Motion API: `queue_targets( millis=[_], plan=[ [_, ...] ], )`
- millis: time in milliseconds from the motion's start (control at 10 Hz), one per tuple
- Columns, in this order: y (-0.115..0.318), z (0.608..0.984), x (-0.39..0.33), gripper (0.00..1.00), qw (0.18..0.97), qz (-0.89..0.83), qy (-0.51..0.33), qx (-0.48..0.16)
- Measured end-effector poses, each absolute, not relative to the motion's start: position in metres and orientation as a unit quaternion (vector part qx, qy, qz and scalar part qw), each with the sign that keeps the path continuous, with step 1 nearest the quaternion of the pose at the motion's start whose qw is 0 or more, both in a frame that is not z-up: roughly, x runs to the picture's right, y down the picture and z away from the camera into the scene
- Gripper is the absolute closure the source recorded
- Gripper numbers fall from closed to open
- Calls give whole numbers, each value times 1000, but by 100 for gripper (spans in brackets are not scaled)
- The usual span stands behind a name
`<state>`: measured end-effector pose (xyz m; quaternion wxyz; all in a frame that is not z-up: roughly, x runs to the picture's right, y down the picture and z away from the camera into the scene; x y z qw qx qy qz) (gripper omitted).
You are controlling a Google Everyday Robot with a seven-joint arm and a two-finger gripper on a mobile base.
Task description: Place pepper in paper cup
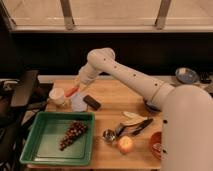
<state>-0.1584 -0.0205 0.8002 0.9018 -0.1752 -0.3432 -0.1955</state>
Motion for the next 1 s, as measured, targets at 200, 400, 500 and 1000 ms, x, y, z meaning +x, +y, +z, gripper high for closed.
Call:
queue_targets(
  millis=[200,400,500,1000],
  plan=[
    [-34,798,-195,100,894,-213,-361,-159],
    [-39,791,-234,100,874,-239,-392,-158],
    [-40,788,-242,100,869,-245,-399,-158],
    [-39,789,-241,100,870,-244,-399,-158]
  ],
)
